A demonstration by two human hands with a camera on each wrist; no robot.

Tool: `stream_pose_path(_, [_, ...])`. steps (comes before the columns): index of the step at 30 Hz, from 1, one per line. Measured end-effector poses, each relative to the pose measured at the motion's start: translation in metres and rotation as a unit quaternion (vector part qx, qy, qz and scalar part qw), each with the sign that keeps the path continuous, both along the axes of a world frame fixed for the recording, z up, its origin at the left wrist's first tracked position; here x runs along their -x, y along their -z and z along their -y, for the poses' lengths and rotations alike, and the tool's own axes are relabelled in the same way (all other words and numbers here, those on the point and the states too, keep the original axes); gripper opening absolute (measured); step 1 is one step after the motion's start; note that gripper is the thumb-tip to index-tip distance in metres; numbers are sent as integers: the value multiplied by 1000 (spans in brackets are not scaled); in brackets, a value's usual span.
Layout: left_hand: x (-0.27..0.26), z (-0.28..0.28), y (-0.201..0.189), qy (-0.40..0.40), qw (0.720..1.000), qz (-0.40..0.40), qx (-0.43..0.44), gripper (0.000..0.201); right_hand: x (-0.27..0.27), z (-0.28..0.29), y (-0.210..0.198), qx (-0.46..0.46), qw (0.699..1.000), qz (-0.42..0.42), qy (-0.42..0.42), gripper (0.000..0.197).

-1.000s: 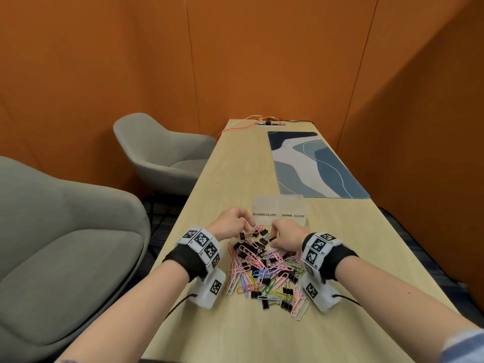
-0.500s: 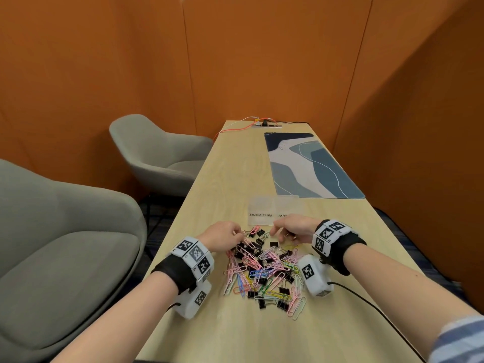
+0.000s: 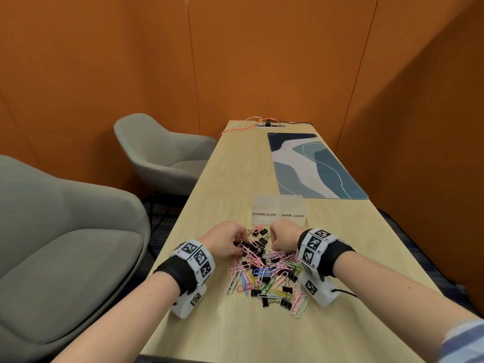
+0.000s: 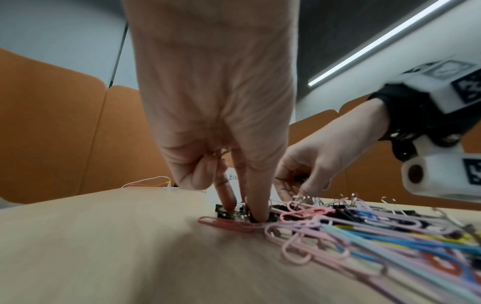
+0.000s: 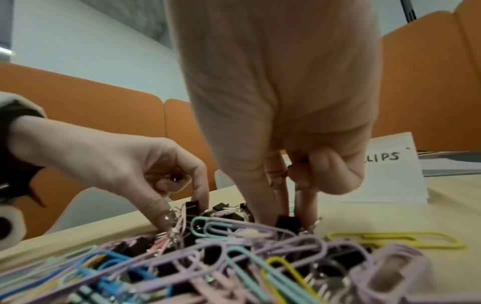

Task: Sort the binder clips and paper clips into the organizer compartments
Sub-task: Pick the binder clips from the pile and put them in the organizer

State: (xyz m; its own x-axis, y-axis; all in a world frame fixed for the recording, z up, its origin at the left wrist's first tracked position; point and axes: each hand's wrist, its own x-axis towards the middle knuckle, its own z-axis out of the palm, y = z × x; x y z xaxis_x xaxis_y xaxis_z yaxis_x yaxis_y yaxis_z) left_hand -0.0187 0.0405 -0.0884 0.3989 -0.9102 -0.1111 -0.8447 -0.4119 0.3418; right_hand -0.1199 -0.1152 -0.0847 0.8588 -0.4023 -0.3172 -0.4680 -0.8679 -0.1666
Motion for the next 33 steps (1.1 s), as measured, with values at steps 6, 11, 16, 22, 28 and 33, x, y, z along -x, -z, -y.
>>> stream_pose_path(6, [0,-4,-1,16,999,17,30,18,7,10,-2,-32,999,0,-6,19])
stream_pose_path(11, [-4,-8,-11,12,999,13,26,18,10,17,-14,-108,991,53,57,28])
stream_pose_path(16, [-3,-5,-18,12,999,31,35,13,8,18,-9,-160,978,70,115,20])
stream_pose_path(22, [0,-4,-18,22,999,33,28,17,4,9,-9,-123,987,88,49,24])
stream_pose_path(28, [-2,-10,-24,22,999,20,13,28,-3,5,-1,-5,995,72,-71,23])
stream_pose_path(33, [-1,-18,-20,20,1000,-18,0,29,-9,2,0,31,993,75,-88,27])
